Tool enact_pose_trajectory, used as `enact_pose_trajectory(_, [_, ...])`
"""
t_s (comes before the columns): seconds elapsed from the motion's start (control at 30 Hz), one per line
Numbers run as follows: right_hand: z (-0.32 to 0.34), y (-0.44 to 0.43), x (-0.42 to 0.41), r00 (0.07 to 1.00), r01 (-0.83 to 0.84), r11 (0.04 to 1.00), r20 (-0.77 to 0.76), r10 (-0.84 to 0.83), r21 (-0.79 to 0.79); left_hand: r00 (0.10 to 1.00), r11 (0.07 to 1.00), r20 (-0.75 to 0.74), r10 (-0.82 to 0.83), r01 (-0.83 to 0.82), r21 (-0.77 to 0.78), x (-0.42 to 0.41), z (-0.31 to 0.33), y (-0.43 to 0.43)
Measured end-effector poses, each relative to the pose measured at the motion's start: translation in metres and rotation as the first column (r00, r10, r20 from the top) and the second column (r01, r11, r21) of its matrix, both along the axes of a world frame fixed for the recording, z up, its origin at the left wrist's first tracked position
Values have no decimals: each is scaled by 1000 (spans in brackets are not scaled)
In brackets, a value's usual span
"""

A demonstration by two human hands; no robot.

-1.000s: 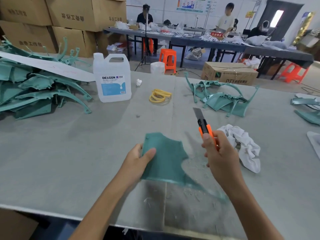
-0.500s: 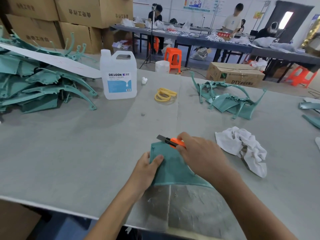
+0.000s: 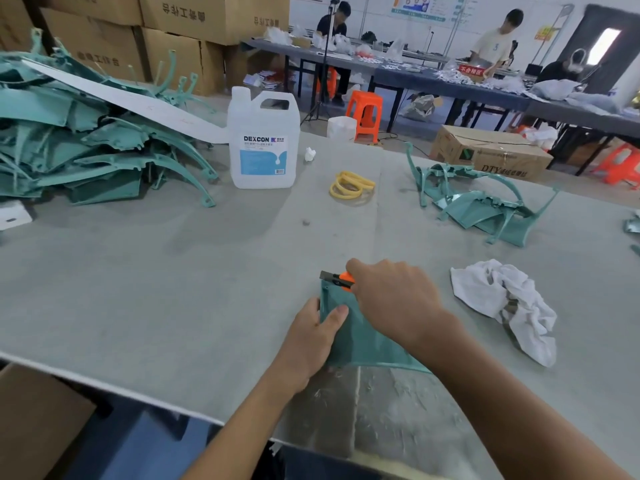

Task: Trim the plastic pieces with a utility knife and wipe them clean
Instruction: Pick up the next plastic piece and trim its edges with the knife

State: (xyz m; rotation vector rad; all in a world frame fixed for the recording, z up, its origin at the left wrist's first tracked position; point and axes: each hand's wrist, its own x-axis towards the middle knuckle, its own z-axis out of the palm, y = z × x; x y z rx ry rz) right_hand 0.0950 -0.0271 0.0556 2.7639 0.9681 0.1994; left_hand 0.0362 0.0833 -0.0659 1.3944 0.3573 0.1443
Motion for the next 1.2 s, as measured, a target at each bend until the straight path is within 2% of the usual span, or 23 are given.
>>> enact_pose_trajectory(0.23, [13, -9, 14, 1000, 5, 999, -7, -6, -53, 1000, 999, 14, -3, 3, 52, -5, 0, 0])
enact_pose_trajectory(0.33, [23, -39, 28, 995, 102, 977, 21, -100, -187, 999, 997, 22, 44, -45, 60, -8, -3, 4])
enact_pose_trajectory(0.37, [24, -51, 31, 990, 139, 973, 10, -139, -187, 999, 997, 27, 38, -40, 66, -8, -3, 6])
enact_pose_trajectory(0.47, [20, -66, 35, 985, 167, 984, -23, -169, -61, 999, 993, 28, 36, -39, 107, -7, -1, 6])
enact_pose_trajectory(0.57, [15, -53, 22, 991, 109, 985, -85, -99, 131, 999, 988, 18, 47, -50, 143, -3, 0, 3])
enact_pose_trajectory(0.67, [1, -30, 6, 991, 52, 975, -133, -24, 215, 997, 986, -9, 77, -75, 149, -4, 0, 2])
enact_pose_trajectory(0.9, [-20, 0, -4, 999, -31, 986, -39, 38, 164, 998, 987, -25, 63, -59, 151, -7, 0, 0])
enact_pose_trajectory(1.1, [-10, -5, 8, 998, 18, 990, -67, -9, 142, 998, 993, 18, 61, -62, 103, -5, -2, 0])
enact_pose_trajectory(1.2, [-9, -23, 16, 995, 95, 990, -32, -92, 102, 995, 988, 33, 90, -94, 126, -6, -4, 2])
